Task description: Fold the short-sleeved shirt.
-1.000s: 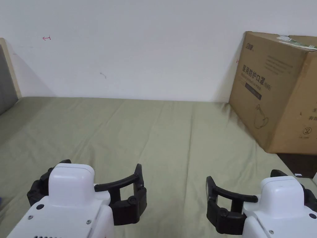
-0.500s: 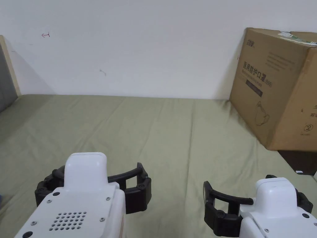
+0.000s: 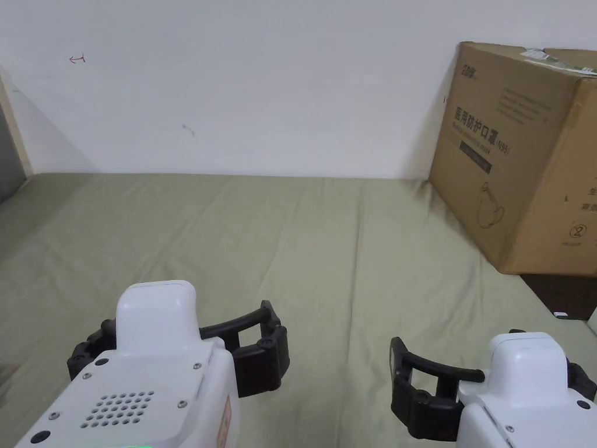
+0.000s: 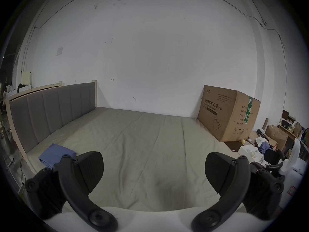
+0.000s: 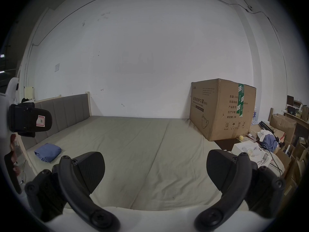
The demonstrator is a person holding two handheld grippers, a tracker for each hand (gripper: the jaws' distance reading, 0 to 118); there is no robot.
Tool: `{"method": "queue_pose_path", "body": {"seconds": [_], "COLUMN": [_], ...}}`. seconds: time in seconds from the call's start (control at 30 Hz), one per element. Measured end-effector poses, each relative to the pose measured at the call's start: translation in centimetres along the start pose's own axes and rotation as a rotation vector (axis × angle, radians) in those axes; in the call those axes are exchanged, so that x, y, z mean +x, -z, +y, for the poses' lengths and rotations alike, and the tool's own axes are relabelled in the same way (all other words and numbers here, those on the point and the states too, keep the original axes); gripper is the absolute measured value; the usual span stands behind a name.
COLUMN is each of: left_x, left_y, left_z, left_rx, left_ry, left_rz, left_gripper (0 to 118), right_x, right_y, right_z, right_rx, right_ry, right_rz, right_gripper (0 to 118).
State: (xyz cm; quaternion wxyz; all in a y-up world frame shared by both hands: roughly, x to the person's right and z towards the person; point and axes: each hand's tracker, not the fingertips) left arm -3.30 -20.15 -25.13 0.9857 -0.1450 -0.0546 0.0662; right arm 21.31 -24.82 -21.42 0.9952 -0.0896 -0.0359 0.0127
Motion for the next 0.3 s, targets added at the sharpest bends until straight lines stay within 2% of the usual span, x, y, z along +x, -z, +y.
{"method": "queue_pose_path", "body": {"seconds": [0.3], "left_x": [-0.2], "left_y": [1.5], "left_z": [-0.7], "left_rx": [-0.041], "left_ry": [-0.017], "left_rz": [0.021], "left_gripper": [118], "right_x": [0.2], "right_y": [0.9], "right_z": [-0.9], "right_rx": [-0.029], "right_ry": [-0.006], "right_rz": [-0.005], "right_gripper": [118]}}
